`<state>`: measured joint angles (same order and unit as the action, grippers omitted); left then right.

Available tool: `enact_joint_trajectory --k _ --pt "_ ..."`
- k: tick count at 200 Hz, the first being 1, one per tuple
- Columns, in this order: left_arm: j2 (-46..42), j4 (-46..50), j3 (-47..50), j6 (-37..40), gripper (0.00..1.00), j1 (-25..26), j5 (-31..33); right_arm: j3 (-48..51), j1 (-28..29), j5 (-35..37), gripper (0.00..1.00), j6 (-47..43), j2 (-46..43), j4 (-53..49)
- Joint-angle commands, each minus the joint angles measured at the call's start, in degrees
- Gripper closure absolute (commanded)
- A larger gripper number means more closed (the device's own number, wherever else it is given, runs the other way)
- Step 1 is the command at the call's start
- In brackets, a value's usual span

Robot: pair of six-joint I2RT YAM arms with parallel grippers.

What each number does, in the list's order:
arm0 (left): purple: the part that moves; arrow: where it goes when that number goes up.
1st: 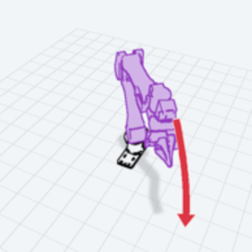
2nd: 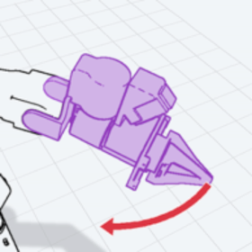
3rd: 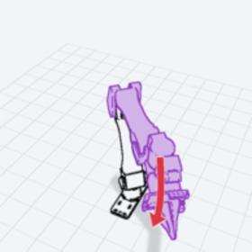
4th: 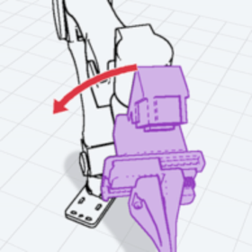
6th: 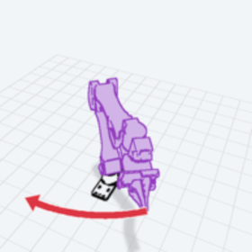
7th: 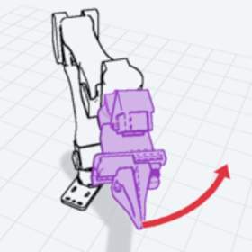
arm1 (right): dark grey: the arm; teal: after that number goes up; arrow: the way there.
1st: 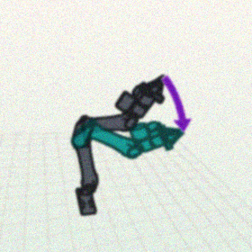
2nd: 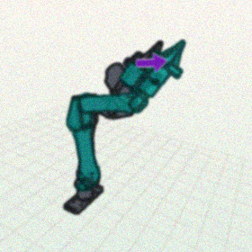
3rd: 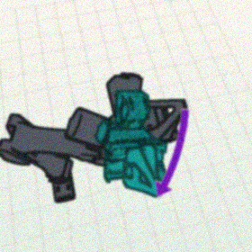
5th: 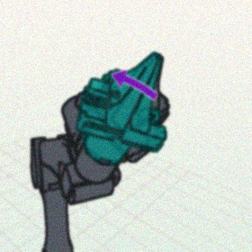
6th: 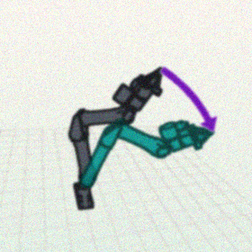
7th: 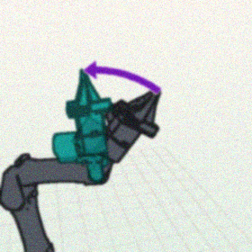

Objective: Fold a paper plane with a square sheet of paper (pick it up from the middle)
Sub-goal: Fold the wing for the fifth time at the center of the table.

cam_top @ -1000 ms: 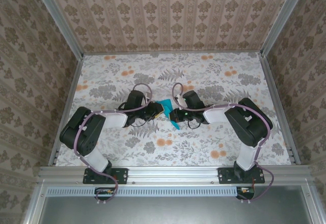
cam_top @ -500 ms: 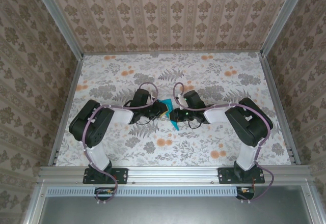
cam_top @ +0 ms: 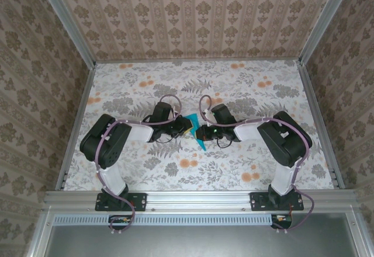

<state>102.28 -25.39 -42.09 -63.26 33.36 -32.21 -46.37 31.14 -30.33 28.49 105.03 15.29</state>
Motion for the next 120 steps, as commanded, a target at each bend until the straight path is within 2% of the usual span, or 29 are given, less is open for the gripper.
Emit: enact_joint_trajectory --k 1,62,120 --pt "-0.76 -1.29 0.46 0.07 0.84 0.30 -0.58 -1.38 -0.76 -3.51 0.96 2.07 1.51 -0.94" --pt "-1.44 -1.86 1.67 0.27 0.84 0.30 -0.44 -1.22 -3.07 -9.55 0.98 9.63 3.94 3.73" --pt "-0.56 -3.02 1.53 0.39 0.84 0.47 -0.96 -0.22 -4.06 -11.95 1.00 14.99 4.95 7.96"
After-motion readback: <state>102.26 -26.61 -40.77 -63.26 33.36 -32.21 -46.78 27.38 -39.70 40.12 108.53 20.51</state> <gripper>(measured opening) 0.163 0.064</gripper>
